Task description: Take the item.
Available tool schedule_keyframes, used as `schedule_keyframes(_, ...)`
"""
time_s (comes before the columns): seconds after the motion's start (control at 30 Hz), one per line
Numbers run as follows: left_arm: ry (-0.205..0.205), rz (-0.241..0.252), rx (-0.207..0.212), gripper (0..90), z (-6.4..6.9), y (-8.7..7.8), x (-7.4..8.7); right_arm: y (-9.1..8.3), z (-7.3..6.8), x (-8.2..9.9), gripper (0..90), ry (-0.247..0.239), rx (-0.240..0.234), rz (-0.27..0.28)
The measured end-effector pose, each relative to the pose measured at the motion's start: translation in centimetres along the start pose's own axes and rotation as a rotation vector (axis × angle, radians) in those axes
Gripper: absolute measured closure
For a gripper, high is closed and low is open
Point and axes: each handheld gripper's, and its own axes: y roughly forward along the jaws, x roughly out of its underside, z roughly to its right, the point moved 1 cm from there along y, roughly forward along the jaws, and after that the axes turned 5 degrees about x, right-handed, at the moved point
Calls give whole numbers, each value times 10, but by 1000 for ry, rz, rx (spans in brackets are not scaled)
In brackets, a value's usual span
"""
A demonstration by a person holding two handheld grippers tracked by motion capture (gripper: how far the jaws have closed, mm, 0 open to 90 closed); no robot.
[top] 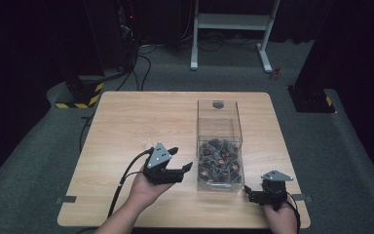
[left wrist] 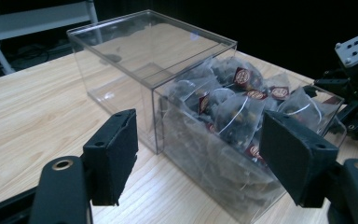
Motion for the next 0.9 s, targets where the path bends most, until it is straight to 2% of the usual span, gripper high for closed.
schedule_keyframes(0.7,-5,-6,64,288,11,29,-5,0,0,0,78,-8,-5,2)
schedule_keyframes(0.9,12,-28,66,309,13,40,-6,0,0,0,78,-8,-5,2)
